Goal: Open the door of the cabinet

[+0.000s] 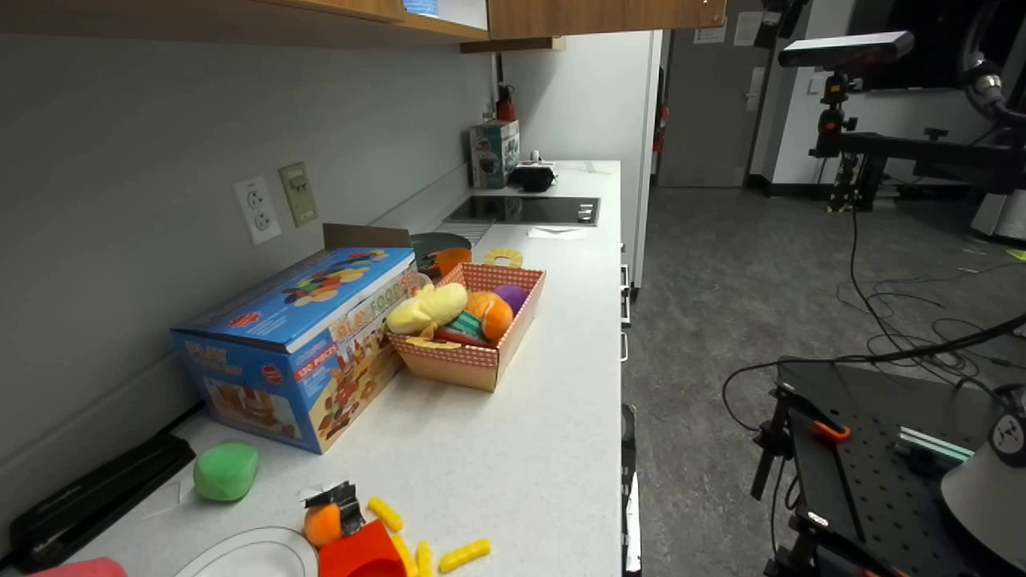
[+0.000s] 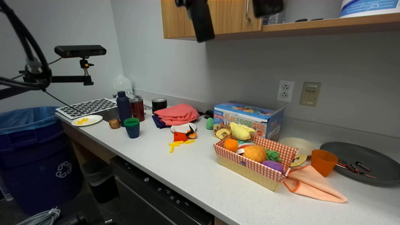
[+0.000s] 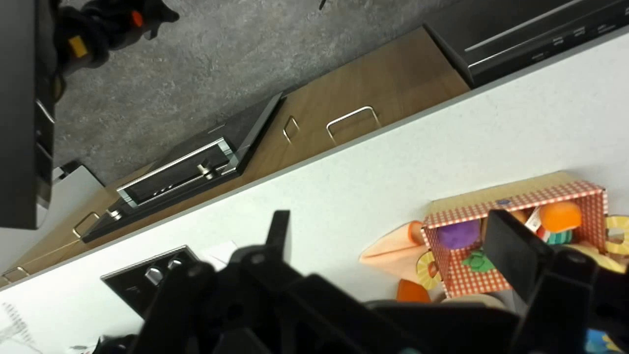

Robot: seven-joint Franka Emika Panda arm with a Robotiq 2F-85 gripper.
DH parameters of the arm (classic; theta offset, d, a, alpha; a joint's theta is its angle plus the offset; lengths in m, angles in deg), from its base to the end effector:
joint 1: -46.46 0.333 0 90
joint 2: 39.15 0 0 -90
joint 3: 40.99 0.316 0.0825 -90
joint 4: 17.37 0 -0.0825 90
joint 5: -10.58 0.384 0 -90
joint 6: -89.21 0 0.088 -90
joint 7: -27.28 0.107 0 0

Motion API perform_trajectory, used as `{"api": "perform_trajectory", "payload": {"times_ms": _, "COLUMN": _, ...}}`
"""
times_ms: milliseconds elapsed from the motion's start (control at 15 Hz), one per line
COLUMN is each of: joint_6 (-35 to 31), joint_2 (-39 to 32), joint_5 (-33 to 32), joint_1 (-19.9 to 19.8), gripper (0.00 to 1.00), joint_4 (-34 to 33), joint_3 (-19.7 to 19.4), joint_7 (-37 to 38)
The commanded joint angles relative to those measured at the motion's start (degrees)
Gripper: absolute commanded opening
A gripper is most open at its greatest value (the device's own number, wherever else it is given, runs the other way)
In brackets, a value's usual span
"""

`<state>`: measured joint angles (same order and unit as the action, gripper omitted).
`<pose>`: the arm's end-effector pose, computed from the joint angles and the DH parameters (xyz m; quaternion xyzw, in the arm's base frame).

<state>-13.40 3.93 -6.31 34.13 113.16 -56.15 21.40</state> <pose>0.2827 -0.2089 0.6278 0.9795 -0.1488 0.1040 0.0868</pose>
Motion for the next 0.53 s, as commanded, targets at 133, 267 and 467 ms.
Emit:
{"api": "perform_trajectory", "payload": {"times_ms": 133, "joint_6": -0.3, "joint_2": 0.6, "joint_5": 0.4, "joint_1": -0.7, "gripper": 1.0, "joint_4": -0.3, "joint_3": -0.1, "joint_7": 0.0}}
{"api": "perform_trajectory", "payload": {"times_ms": 267, "joint_6": -0.3, "joint_2": 0.6, "joint_5": 0.5, "joint_1": -0.7, "gripper": 1.0, "joint_4": -0.2, "joint_3": -0.1, "joint_7": 0.1}}
{"api": "perform_trajectory", "payload": {"times_ms": 467, "joint_6": -0.8, "joint_2": 0.4, "joint_5": 0.4, "joint_1": -0.8, "gripper": 1.0, "joint_4": -0.6, "joint_3": -0.2, "joint_7": 0.3}}
